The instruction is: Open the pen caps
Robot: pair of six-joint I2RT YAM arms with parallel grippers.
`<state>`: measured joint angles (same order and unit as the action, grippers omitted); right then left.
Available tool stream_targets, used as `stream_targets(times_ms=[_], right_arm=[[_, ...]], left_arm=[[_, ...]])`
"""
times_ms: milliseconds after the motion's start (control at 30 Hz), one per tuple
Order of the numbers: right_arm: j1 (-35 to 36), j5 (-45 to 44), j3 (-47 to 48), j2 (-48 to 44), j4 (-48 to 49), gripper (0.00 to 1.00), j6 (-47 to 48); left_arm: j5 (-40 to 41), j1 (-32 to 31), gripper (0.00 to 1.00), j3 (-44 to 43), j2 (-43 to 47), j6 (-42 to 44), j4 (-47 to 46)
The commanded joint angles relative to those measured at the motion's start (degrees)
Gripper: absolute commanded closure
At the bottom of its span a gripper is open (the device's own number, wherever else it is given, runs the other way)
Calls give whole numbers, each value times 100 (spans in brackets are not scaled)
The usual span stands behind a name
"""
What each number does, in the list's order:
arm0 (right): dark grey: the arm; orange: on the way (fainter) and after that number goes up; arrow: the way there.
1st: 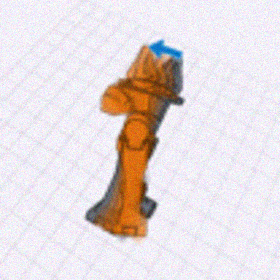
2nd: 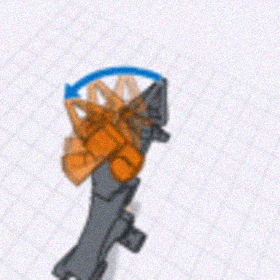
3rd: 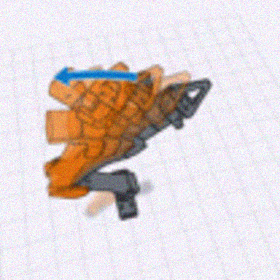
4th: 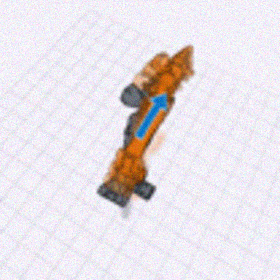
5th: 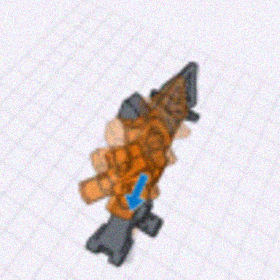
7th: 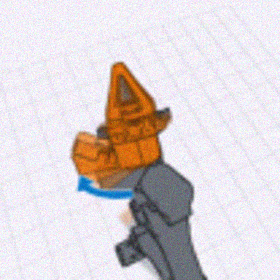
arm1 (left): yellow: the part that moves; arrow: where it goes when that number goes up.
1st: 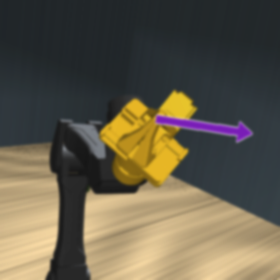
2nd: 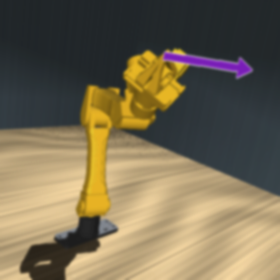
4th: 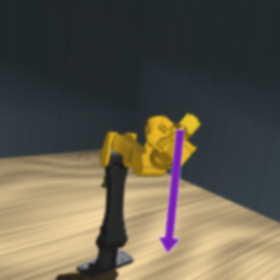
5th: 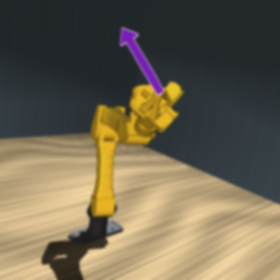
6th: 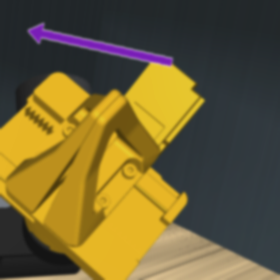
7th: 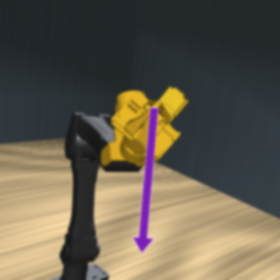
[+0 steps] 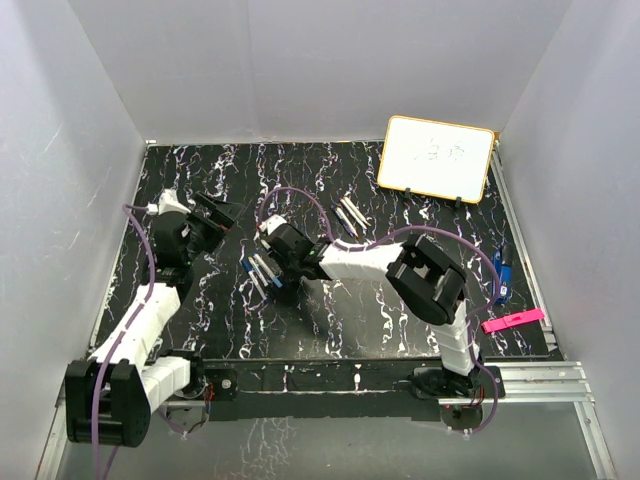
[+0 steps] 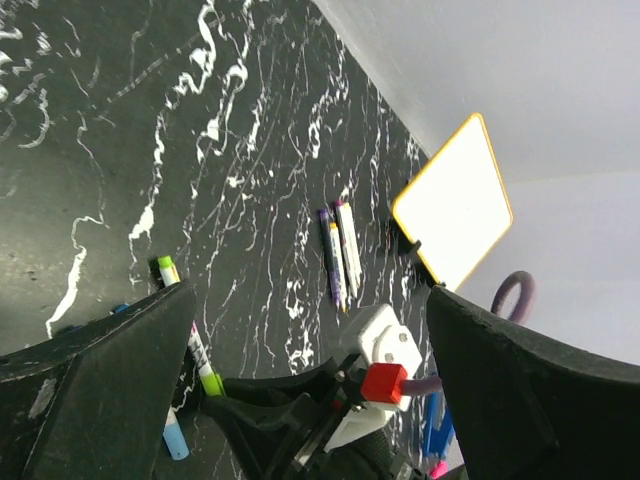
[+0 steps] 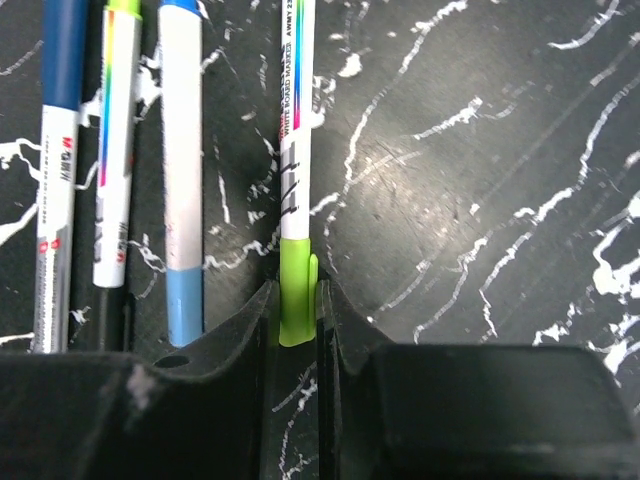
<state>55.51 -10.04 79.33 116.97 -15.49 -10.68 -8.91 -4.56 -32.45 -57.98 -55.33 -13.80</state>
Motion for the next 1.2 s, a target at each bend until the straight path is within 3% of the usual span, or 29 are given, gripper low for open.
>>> stream_targets(times_ms=[0, 400, 667, 1033, 1167], right_arm=[[-21, -577, -253, -717, 431, 96, -122], [-126, -691, -547, -1582, 521, 96, -95], [-137, -603, -431, -1680, 512, 96, -41], [-137, -548, -440, -1861, 485, 96, -12], [-138, -517, -416, -1844, 472, 96, -10]], left_arm=[[-837, 38, 2, -53, -516, -79, -579], [-2060, -19, 7, -315, -1743, -252, -1689], [-2085, -349, 11, -505, -2210, -141, -1769], [-1915, -880, 27, -776, -2717, 146, -1739], [-1868, -965, 37, -769, -2752, 186, -1746]])
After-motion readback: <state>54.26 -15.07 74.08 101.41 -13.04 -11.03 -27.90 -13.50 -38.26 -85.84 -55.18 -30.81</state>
